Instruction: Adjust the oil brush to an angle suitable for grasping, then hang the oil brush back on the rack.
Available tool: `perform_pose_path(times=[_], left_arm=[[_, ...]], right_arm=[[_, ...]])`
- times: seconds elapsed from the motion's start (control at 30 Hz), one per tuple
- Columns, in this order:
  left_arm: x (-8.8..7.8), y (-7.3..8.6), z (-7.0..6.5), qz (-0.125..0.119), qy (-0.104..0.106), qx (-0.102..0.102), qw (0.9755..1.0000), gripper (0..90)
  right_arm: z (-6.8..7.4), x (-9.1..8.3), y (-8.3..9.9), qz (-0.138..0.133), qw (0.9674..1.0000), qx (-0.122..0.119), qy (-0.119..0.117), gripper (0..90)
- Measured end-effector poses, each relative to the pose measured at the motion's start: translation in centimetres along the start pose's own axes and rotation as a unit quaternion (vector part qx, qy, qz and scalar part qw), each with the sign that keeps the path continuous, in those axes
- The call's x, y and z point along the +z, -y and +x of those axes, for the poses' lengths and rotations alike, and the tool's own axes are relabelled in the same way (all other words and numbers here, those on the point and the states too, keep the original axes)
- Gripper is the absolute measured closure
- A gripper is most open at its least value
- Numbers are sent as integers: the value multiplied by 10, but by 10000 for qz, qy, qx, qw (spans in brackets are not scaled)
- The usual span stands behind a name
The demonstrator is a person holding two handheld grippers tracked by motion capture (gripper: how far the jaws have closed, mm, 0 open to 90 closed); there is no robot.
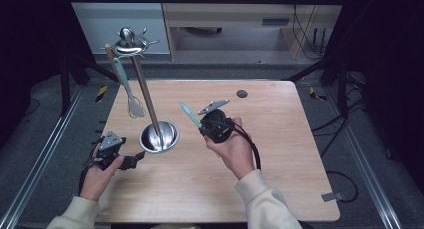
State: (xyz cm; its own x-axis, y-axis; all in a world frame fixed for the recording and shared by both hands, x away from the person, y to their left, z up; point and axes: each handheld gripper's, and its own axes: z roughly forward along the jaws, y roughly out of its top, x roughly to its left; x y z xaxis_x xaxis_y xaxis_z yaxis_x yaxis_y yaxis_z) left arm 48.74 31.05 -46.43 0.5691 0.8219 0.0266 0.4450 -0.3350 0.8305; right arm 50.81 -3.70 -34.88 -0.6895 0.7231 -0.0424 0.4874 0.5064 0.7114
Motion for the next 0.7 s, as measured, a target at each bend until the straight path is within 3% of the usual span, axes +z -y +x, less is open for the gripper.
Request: perform_pose_path(times=[0.4,0.7], left_arm=[[-1,0,0,-16,-10,-23,10000,56],[-2,0,0,-53,-28,-36,10000,55]], right_arm=[[13,-17,-22,-485,9988,-73,-96,828],[26,-36,-45,-1021,9946,-123,-149,828]])
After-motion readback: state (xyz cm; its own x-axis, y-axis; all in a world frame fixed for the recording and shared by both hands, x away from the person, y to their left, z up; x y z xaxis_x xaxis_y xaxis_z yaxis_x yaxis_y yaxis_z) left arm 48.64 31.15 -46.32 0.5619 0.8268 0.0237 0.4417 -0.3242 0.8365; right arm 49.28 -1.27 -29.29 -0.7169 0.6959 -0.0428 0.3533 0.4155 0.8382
